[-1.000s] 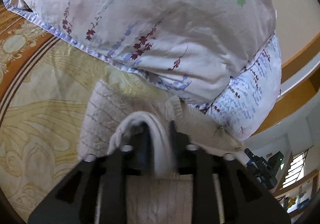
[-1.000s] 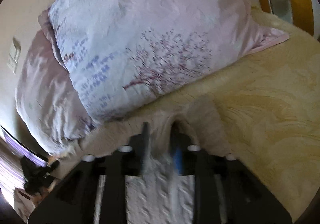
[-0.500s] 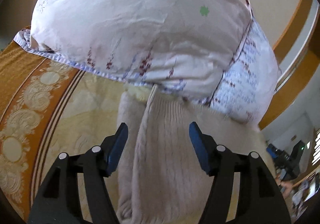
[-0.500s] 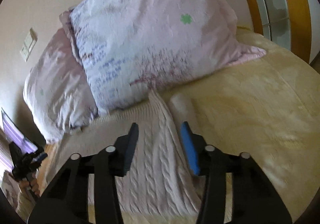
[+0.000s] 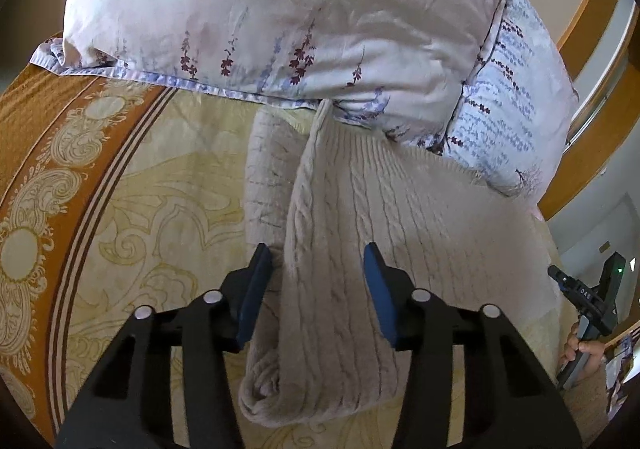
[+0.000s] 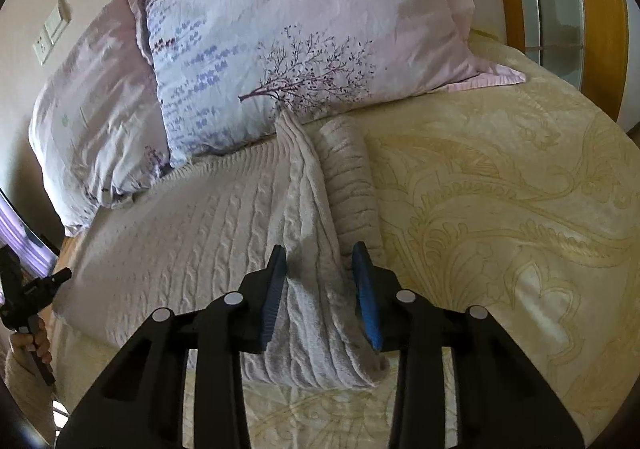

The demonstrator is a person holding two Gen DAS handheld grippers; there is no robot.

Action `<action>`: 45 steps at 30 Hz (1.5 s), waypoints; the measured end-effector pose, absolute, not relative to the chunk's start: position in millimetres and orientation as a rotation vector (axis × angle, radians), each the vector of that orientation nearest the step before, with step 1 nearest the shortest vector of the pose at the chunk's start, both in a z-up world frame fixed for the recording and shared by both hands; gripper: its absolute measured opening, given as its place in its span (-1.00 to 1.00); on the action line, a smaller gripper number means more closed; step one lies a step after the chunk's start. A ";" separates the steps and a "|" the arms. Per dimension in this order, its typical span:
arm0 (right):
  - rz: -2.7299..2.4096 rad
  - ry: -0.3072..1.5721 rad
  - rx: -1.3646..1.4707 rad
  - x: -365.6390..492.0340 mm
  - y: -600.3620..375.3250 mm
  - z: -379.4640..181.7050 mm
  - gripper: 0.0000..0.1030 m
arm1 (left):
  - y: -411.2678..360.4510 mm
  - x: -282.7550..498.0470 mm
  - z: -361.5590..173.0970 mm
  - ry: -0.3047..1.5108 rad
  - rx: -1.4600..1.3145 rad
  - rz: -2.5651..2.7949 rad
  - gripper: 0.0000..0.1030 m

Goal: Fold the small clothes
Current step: 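Pinch the folded edge with both grippers to straighten it, then release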

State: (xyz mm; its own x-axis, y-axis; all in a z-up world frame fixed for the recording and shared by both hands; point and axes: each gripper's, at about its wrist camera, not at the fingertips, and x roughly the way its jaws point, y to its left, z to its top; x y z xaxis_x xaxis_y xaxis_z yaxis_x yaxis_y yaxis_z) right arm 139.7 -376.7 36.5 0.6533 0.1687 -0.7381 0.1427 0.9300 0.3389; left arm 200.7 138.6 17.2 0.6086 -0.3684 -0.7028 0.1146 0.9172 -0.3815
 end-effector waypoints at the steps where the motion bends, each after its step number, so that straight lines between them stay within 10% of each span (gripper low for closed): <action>1: 0.012 0.869 0.382 140.4 -376.4 34.7 -0.31 | 138.5 200.6 16.7 0.877 -0.313 -0.284 -0.15; 8: -0.004 0.853 0.353 134.9 -371.4 39.5 -0.79 | 145.2 201.5 11.8 0.903 -0.332 -0.281 -0.76; 27: -0.088 0.895 0.372 115.6 -370.2 31.7 -0.80 | 158.5 180.7 7.9 0.915 -0.372 -0.348 -0.84; 38: -0.041 0.828 0.343 125.3 -343.8 58.9 -0.37 | 136.6 171.9 49.0 0.752 -0.275 -0.342 0.24; 45: 0.031 0.912 0.231 157.2 -296.5 44.7 -0.19 | 95.6 192.6 32.8 0.823 -0.171 -0.355 0.26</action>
